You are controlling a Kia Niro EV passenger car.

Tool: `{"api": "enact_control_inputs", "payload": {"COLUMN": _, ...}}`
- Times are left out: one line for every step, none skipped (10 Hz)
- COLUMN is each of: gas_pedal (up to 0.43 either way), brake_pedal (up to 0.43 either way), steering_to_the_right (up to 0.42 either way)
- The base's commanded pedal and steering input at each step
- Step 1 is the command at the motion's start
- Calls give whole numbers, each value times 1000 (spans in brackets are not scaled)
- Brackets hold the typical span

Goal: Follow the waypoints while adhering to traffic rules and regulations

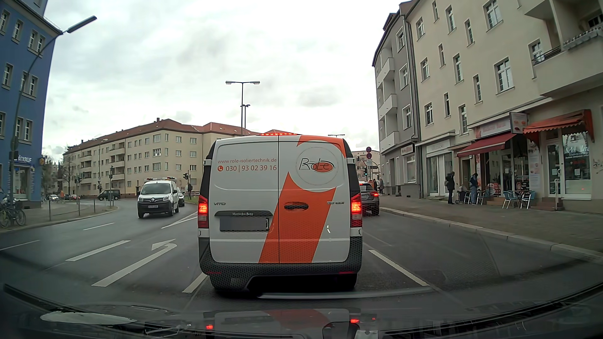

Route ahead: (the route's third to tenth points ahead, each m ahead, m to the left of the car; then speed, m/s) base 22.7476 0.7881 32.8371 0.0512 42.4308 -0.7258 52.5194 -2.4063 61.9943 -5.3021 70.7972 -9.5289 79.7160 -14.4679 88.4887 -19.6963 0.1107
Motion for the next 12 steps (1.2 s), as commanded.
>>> {"api": "enact_control_inputs", "payload": {"gas_pedal": 0, "brake_pedal": 226, "steering_to_the_right": -26}}
{"api": "enact_control_inputs", "payload": {"gas_pedal": 0, "brake_pedal": 201, "steering_to_the_right": -26}}
{"api": "enact_control_inputs", "payload": {"gas_pedal": 0, "brake_pedal": 201, "steering_to_the_right": -26}}
{"api": "enact_control_inputs", "payload": {"gas_pedal": 0, "brake_pedal": 226, "steering_to_the_right": -27}}
{"api": "enact_control_inputs", "payload": {"gas_pedal": 0, "brake_pedal": 256, "steering_to_the_right": -27}}
{"api": "enact_control_inputs", "payload": {"gas_pedal": 0, "brake_pedal": 305, "steering_to_the_right": -26}}
{"api": "enact_control_inputs", "payload": {"gas_pedal": 0, "brake_pedal": 329, "steering_to_the_right": -26}}
{"api": "enact_control_inputs", "payload": {"gas_pedal": 0, "brake_pedal": 348, "steering_to_the_right": -26}}
{"api": "enact_control_inputs", "payload": {"gas_pedal": 0, "brake_pedal": 360, "steering_to_the_right": -26}}
{"api": "enact_control_inputs", "payload": {"gas_pedal": 0, "brake_pedal": 366, "steering_to_the_right": -26}}
{"api": "enact_control_inputs", "payload": {"gas_pedal": 0, "brake_pedal": 372, "steering_to_the_right": -26}}
{"api": "enact_control_inputs", "payload": {"gas_pedal": 0, "brake_pedal": 378, "steering_to_the_right": -26}}
